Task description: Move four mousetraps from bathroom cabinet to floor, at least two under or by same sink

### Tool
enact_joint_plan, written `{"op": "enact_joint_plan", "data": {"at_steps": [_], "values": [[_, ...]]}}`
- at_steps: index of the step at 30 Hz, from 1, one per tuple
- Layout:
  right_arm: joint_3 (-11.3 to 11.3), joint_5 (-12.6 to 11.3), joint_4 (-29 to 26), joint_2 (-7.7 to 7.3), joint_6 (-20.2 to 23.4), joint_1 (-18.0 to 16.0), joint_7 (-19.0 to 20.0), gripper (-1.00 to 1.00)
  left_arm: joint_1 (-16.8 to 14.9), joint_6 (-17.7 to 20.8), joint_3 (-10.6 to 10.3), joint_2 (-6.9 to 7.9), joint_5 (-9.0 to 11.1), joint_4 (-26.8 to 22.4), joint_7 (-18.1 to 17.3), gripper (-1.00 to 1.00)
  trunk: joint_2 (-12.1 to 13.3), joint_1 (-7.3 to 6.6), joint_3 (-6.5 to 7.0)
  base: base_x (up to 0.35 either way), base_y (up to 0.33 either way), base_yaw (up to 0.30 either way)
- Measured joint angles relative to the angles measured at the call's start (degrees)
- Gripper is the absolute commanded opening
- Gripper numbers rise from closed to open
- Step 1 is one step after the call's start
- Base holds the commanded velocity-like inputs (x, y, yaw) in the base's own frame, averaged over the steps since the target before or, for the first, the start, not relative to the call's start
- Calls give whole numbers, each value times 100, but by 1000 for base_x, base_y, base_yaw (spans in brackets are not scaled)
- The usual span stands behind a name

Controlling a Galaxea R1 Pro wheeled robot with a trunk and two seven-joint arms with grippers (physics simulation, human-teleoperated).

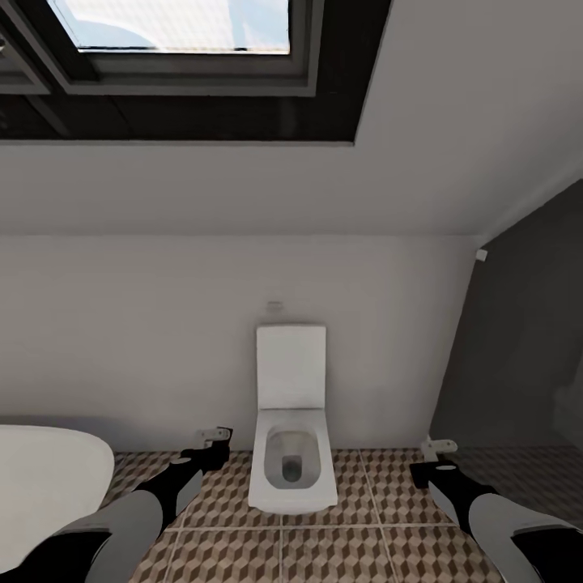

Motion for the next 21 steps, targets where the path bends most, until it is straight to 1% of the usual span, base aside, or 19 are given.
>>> {"op": "enact_joint_plan", "data": {"at_steps": [21], "values": [[0,1,0,-5,-5,0,0,-100,0,0,0,2,0,5,-9,-100,-844,462,-378,0,0,0]]}}
